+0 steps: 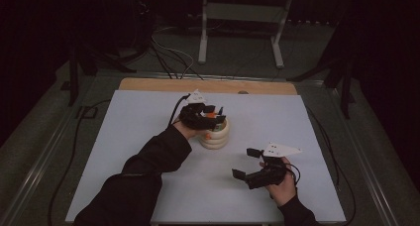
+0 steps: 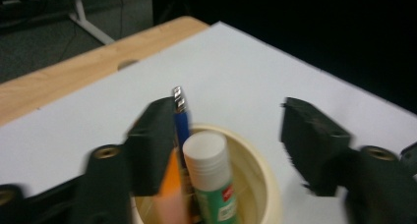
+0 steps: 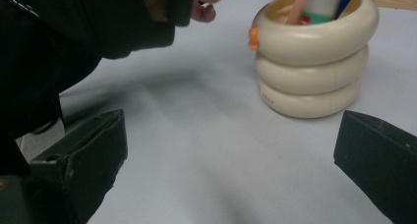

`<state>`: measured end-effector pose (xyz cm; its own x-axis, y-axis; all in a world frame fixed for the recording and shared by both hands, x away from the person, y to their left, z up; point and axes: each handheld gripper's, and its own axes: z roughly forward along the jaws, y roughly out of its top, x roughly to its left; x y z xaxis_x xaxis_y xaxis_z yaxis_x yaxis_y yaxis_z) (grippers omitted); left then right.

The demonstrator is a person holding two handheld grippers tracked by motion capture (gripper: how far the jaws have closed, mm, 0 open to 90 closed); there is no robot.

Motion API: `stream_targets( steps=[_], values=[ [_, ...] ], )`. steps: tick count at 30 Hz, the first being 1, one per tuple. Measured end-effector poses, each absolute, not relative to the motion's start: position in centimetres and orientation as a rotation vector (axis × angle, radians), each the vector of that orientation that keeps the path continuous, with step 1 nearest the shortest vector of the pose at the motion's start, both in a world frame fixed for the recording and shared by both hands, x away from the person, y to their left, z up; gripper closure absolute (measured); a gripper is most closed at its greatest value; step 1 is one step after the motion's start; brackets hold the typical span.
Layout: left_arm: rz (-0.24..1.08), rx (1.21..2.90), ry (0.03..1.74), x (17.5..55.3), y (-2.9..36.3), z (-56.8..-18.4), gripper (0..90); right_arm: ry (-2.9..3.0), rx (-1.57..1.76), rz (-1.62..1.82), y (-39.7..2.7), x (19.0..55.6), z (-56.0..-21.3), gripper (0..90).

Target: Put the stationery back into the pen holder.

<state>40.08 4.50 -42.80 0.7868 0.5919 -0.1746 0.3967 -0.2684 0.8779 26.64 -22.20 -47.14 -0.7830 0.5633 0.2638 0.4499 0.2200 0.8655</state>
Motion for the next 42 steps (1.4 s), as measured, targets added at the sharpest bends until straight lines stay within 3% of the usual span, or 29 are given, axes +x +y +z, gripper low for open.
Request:
stream_targets(
  steps=[2, 10, 29, 42],
  values=[
    [0.231, 1.891, 0.759, 40.0, 4.8, -42.4, 23.3, 2.368, 0.989, 1.620, -22.2, 26.6, -47.1, 0.0],
    [0.169, 1.885, 0.727, 39.3, 6.1, -41.3, 1.1, 2.367, 0.986, 1.620, -22.2, 26.6, -47.1, 0.0],
    [0.115, 1.866, 0.625, 36.1, 10.4, -40.4, 0.1, 2.357, 0.989, 1.619, -22.3, 26.6, -47.1, 0.0],
    [0.090, 1.850, 0.583, 32.7, 13.4, -42.1, 0.1, 2.347, 0.990, 1.609, -22.4, 26.6, -47.1, 0.0]
  ],
)
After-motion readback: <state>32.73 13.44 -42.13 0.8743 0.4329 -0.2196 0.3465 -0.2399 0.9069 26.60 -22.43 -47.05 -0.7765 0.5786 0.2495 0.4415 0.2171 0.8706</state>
